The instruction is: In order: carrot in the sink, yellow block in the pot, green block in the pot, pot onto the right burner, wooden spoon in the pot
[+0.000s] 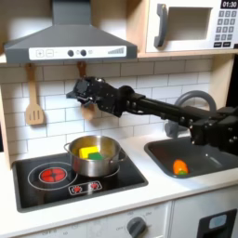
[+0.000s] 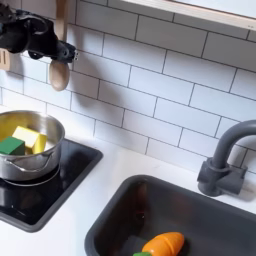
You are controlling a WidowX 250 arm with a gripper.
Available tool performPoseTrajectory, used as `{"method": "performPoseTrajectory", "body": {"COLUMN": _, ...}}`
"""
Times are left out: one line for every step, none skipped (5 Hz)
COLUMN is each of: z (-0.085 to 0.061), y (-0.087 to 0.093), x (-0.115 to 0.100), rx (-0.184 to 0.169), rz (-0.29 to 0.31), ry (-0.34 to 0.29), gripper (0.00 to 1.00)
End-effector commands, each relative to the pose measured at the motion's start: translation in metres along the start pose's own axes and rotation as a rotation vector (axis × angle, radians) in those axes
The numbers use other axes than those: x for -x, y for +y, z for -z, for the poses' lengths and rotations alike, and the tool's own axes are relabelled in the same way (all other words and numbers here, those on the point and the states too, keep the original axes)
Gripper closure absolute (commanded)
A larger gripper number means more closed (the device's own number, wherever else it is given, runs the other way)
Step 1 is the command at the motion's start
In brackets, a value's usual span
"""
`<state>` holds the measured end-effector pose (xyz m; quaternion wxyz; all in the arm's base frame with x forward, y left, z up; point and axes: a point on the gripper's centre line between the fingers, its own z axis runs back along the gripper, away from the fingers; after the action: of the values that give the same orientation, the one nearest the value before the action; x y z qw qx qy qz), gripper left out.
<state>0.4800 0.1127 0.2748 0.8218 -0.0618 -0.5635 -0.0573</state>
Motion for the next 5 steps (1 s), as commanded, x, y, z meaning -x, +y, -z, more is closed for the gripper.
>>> {"method": "performPoseTrajectory", "body": {"z": -0.003, "y": 0.002, "x": -0.007, "rx": -0.004, "rz": 0.008, "ry": -0.026, "gripper": 1.00}}
{"method": "performPoseTrajectory", "body": {"z": -0.003, "y": 0.002, "x": -0.007, "rx": 0.000, "rz": 0.012, "ry": -0.032, "gripper": 1.00}}
{"method": "performPoseTrajectory", "body": {"z": -0.006, "y": 0.000, "x": -0.012, "rx": 0.009, "rz": 0.037, "ry": -0.052, "gripper": 1.00}}
{"method": "performPoseTrajectory", "body": {"z": -0.014, "y": -0.001, "x": -0.012, "rx": 0.009, "rz": 0.045, "ry": -0.061, "gripper": 1.00}}
{"method": "performPoseTrajectory", "body": {"z": -0.029, "y": -0.002, "x": -0.017, "rx": -0.003, "rz": 0.078, "ry": -0.075, "gripper": 1.00}}
